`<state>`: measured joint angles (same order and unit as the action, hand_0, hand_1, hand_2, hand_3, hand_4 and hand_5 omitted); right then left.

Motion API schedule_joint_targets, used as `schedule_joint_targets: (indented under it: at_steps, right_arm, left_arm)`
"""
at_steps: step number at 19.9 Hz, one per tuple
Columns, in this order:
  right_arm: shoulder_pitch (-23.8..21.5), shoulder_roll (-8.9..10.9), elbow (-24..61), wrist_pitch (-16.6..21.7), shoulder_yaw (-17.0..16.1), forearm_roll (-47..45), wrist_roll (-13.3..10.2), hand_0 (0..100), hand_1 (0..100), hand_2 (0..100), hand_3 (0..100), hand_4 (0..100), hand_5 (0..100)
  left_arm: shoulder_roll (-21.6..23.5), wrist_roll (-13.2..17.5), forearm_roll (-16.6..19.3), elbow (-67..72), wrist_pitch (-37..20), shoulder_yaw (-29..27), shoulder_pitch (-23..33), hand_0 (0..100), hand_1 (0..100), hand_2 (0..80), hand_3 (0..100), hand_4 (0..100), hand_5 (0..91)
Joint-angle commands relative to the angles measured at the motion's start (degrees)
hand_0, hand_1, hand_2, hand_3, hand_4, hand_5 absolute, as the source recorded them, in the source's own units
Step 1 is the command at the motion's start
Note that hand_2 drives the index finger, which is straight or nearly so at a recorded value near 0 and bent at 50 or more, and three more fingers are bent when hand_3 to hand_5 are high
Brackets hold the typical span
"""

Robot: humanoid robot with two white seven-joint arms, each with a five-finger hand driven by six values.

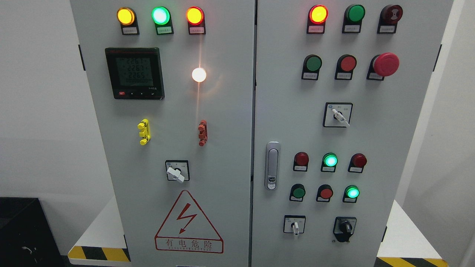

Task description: Flip black knob to close circuit

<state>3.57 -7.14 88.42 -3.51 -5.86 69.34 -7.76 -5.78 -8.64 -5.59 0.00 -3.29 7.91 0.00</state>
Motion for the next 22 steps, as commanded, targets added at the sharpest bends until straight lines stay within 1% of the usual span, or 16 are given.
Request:
schedule_joint_targets:
  at_steps: [1, 4, 9, 20, 22]
  right_arm:
    - [2.93, 0.02, 2.02, -0.19, -2.41, 0.79, 0.46, 0, 0, 92, 100, 95, 100]
    - [3.46, 0.02, 2.10, -1.50, -2.49, 0.79, 0.99, 0, 0, 92, 100, 95, 100]
    - [5.74, 0.46, 1.40, -1.59, -3.19, 0.79, 1.26, 0, 0, 92, 100, 95, 100]
    - [8.03, 0.54, 0.96, -2.03, -5.04, 0.97, 1.34, 0, 0, 92, 100, 95, 100]
    - [8.30, 0.54, 0.79, -2.21, -5.04, 1.23, 1.87, 0, 0, 92, 100, 95, 100]
  left_arm:
    - [-0.02, 0.03, 0.05, -1.76, 0.03, 0.00, 1.32, 12, 56, 0.0, 0, 0, 0.0]
    - [0.06, 0.03, -0.04, -1.67, 0.03, 0.00, 1.23, 12, 56, 0.0, 0, 0, 0.0]
    - [-0.02, 0.03, -0.04, -1.76, 0.03, 0.00, 1.32, 12, 56, 0.0, 0, 0, 0.0]
    - [-0.02, 0.03, -0.04, -1.76, 0.03, 0.00, 1.32, 12, 56, 0.0, 0, 0, 0.0]
    - [-0.02, 0.03, -0.04, -1.76, 0.03, 0.00, 1.32, 12, 56, 0.0, 0, 0, 0.0]
